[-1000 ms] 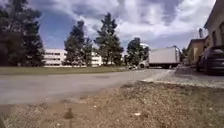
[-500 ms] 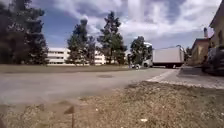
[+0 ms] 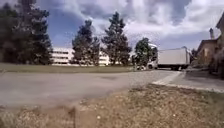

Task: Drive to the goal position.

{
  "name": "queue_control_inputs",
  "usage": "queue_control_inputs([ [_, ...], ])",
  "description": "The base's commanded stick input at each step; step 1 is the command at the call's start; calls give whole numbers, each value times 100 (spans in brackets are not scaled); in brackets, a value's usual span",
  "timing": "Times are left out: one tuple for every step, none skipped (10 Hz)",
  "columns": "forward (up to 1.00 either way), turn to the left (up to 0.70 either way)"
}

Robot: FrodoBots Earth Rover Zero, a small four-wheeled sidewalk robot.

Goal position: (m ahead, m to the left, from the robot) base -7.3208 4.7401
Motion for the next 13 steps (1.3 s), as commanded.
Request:
queue_control_inputs([
  [45, 27],
  [45, 27],
  [45, 27],
  [45, 27],
  [45, 27],
  [11, 41],
  [0, 45],
  [0, 45],
  [0, 45],
  [0, 45],
  [0, 45],
  [0, 45],
  [0, 45],
])
